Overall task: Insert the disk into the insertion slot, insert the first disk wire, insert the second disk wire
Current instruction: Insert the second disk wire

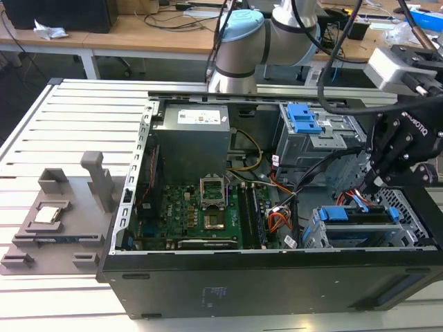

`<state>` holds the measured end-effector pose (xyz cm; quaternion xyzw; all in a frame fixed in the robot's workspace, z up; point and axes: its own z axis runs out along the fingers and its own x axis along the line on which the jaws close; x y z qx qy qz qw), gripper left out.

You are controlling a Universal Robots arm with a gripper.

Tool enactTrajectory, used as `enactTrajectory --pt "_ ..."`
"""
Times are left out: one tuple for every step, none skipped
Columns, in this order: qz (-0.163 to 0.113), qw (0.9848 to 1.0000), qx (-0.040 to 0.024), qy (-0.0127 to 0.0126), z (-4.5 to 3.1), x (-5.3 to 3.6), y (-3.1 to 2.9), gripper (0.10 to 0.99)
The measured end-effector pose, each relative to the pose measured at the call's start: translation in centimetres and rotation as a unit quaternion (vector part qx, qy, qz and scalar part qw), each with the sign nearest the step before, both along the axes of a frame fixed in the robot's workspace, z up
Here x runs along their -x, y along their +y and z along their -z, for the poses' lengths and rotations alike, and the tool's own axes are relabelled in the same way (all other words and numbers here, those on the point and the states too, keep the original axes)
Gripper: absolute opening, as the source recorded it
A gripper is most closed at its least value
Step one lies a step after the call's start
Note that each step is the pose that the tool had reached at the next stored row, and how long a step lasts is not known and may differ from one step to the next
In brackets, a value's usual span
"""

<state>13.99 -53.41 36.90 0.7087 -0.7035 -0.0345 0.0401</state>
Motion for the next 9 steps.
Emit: enactTrajectory --pt "0.000 1.0000 -0.0030 0.0000 0.00 0.00 -0.73 0.106" --pt "0.000 1.0000 -0.0046 0.0000 0.00 0.00 -1.11 0.106" --pt "0.000 1.0000 -0.0058 0.0000 0.00 0.00 -1.42 0.106" --pt "0.000 1.0000 -0.0060 0.0000 0.01 0.00 -1.46 0.106" --pt "0.000 1.0000 -0.0059 0.0000 0.00 0.00 -1.47 0.106" --pt "0.000 1.0000 -0.0058 0.0000 0.00 0.00 -1.48 0.106" --pt "0.000 1.0000 -0.0059 0.0000 0.00 0.00 -1.48 0.106" --pt "0.000 1.0000 -0.0059 0.0000 0.00 0.00 -1.48 0.106" --pt "0.000 1.0000 -0.0059 0.0000 0.00 0.00 -1.48 0.106"
